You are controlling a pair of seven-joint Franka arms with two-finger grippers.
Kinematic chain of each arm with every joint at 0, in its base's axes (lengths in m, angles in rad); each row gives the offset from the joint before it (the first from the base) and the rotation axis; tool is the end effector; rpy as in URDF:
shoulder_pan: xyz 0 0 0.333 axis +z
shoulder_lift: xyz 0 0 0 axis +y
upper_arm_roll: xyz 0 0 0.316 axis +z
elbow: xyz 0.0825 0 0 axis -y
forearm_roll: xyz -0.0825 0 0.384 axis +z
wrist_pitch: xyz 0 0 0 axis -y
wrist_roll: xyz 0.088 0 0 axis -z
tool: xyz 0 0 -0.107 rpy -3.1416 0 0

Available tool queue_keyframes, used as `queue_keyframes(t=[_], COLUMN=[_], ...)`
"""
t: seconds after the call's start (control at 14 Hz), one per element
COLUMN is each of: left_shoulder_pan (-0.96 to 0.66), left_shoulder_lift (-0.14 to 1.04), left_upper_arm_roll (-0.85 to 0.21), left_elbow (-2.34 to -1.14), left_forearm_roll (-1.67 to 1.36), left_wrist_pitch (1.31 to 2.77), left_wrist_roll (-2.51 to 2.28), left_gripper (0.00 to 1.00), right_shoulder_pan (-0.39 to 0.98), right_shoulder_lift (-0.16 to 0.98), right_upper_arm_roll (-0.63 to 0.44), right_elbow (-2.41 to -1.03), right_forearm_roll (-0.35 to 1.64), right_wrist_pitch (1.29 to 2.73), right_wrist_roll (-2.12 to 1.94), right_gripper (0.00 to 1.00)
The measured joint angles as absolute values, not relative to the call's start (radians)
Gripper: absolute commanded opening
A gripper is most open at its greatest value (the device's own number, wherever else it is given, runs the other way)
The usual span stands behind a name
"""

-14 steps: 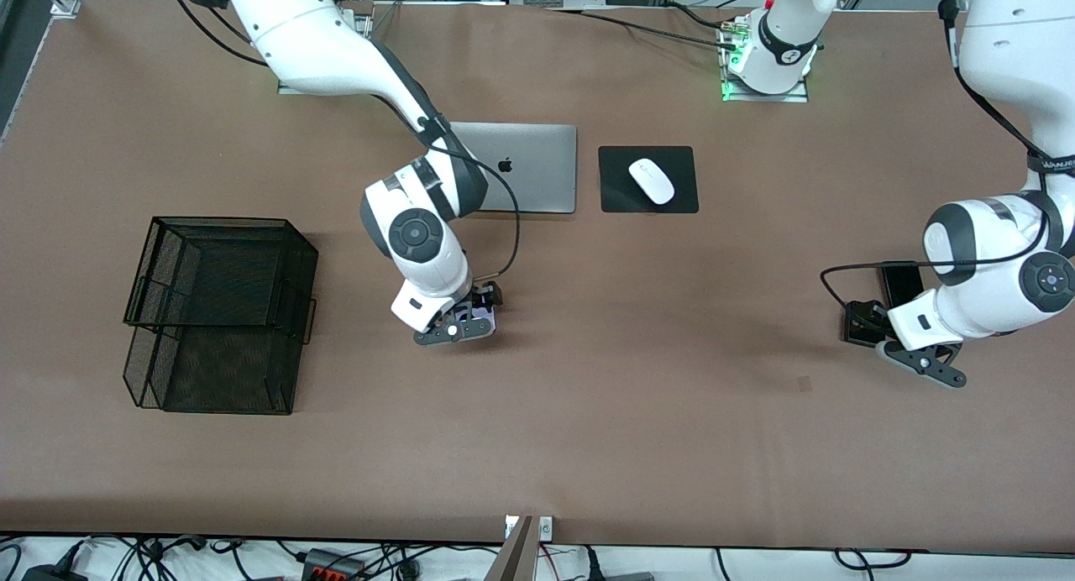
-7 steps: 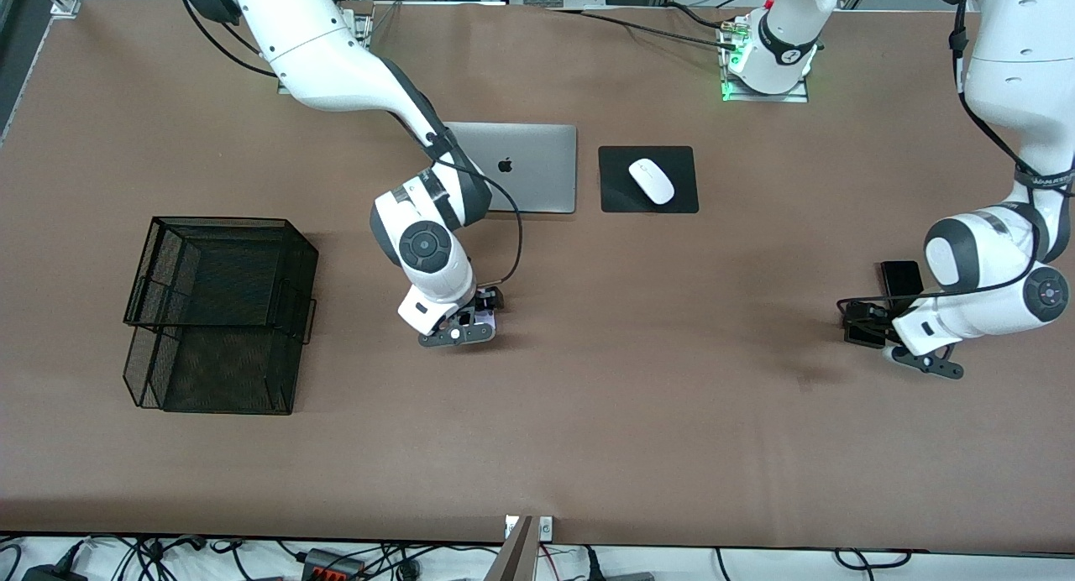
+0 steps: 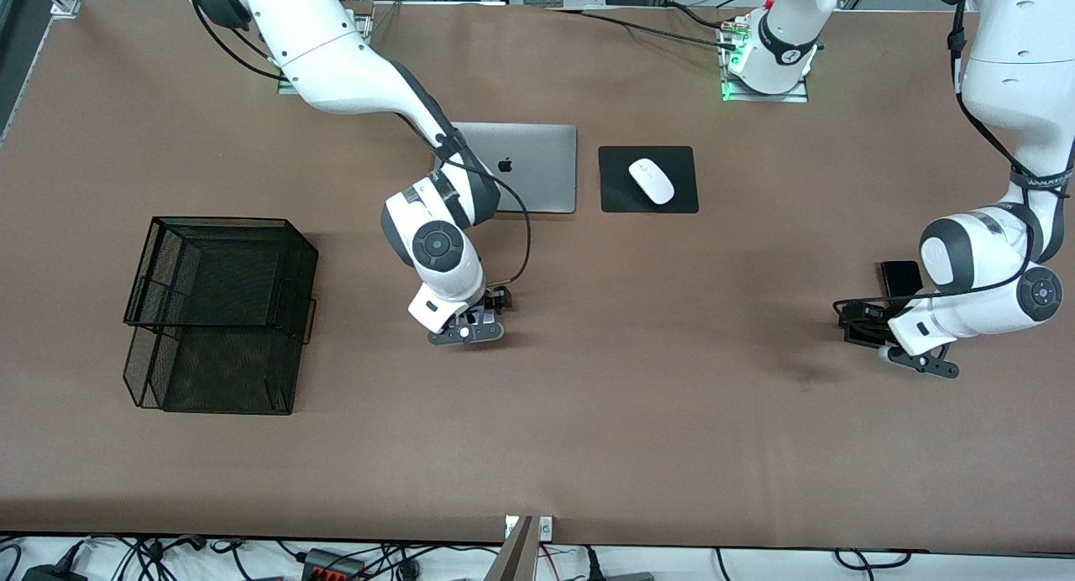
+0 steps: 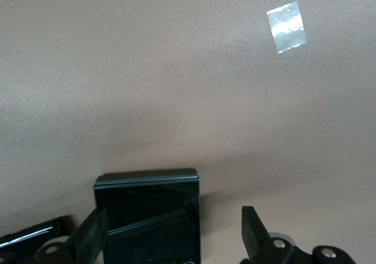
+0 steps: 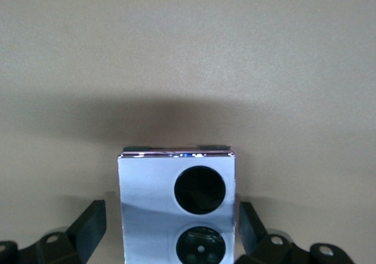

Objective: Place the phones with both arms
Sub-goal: 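Move the white phone to the basket, the flip phone mid-table, with both grippers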

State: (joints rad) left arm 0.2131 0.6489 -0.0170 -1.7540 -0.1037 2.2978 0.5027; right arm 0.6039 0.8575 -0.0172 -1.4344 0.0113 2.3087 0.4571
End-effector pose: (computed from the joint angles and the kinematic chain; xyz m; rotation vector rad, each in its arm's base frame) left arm 0.6404 0.1258 0.1911 3.0045 -0.3480 -0.1060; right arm 0.6029 0.4038 0.1804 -3.1305 -0.2008 -0.0266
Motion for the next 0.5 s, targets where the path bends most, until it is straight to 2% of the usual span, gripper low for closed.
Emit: queue_keyframes(t=[0.5], left_shoulder_pan=[0.250], left_shoulder_lift=[0.652], left_upper_arm_roll=[-0.017], left_elbow=[-1.758], left_forearm_roll=[-0.104], left_wrist_pitch=[2.304], left_wrist_roll=[0.503], left_gripper=[1.00], right_shoulder_pan=[0.605], right_shoulder_lift=[0.867], right_upper_arm_roll=[-0.017], right_elbow=[-1.432], right_forearm_roll=[0.011], right_wrist_pitch=[2.310], right_wrist_roll=[0.457], right_gripper=[1.00])
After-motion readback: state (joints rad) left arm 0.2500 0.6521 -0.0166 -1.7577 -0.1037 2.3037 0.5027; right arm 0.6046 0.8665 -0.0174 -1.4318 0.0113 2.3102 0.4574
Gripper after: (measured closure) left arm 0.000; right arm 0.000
